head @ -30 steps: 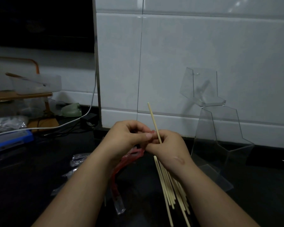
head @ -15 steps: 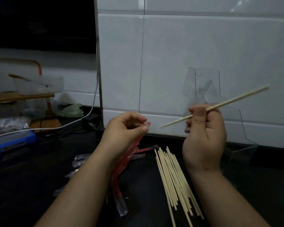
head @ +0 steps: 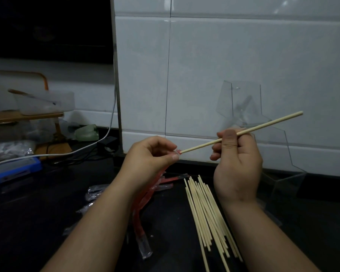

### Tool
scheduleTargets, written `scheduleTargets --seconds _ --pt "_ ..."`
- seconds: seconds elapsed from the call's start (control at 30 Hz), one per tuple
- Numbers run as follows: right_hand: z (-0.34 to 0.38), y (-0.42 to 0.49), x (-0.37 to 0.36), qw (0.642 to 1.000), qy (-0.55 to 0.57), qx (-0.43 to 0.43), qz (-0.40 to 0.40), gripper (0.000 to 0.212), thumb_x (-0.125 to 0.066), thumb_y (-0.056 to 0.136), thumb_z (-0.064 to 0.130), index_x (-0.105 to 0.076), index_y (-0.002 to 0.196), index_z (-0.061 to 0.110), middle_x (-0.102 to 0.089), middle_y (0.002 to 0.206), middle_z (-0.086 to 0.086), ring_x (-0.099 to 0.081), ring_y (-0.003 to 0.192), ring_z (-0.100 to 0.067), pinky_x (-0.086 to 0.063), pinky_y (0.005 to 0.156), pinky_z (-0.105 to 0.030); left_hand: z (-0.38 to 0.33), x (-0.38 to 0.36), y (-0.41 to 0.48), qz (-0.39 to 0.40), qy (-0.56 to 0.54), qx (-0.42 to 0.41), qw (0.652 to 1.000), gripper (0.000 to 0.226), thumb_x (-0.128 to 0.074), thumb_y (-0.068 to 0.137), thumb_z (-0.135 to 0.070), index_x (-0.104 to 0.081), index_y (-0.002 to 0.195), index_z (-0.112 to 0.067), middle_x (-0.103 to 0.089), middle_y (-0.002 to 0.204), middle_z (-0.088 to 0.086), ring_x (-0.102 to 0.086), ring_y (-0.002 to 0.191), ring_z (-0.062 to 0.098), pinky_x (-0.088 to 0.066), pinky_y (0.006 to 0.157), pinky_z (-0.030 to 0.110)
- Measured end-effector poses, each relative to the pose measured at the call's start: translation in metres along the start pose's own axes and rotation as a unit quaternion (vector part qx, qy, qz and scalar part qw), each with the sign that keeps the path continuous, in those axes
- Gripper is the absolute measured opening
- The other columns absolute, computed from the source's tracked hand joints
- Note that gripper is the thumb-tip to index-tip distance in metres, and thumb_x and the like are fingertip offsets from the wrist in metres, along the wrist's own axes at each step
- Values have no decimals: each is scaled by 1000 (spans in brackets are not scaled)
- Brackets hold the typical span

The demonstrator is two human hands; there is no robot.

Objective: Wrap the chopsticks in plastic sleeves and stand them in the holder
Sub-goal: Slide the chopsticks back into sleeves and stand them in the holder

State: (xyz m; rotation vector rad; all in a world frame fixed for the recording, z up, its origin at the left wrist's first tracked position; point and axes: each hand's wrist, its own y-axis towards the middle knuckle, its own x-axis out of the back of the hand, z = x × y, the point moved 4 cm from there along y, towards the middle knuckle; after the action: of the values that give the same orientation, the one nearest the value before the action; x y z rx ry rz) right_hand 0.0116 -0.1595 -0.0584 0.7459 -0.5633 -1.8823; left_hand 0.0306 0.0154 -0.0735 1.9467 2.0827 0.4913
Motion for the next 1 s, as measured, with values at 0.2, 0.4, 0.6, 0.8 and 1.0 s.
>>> scheduleTargets --seconds 0.2,0.4,0.6,0.8,1.0 --pt "-1 0 -2 999 -26 -21 22 25 -46 91 47 -60 83 28 -58 66 9 -53 63 -5 -47 56 -19 1 -1 0 21 -3 3 1000 19 -75 80 5 -70 89 -11 -76 82 6 -74 86 17 -57 76 23" --pt "-12 -1 -10 988 -33 -97 112 21 -52 99 29 -65 86 19 -60 62 7 -53 56 -4 -47 53 -20 -1 -5 -2 48 -1 -1 999 19 -75 80 4 -70 94 -9 -75 82 6 -74 84 16 -57 75 23" --pt "-19 -1 -12 979 -54 -131 145 24 -54 98 37 -56 120 27 -63 84 3 -57 71 -8 -47 65 -30 -3 -6 -6 60 -31 1 998 21 -72 81 9 -69 92 -8 -72 75 2 -71 75 11 -53 67 17" --pt "-10 4 -2 995 -41 -74 57 62 -55 94 1 -30 143 31 -63 71 2 -62 64 -8 -56 65 -24 -3 -7 -7 76 -24 20 997 22 -72 80 10 -69 93 -8 -71 73 1 -69 71 9 -51 63 16" --pt "-9 1 -3 996 -24 -75 50 47 -50 101 14 -35 142 29 -68 76 1 -65 70 -8 -54 66 -19 -2 -4 -4 76 -10 23 997 24 -74 80 8 -71 91 -14 -71 74 1 -69 72 12 -52 65 19"
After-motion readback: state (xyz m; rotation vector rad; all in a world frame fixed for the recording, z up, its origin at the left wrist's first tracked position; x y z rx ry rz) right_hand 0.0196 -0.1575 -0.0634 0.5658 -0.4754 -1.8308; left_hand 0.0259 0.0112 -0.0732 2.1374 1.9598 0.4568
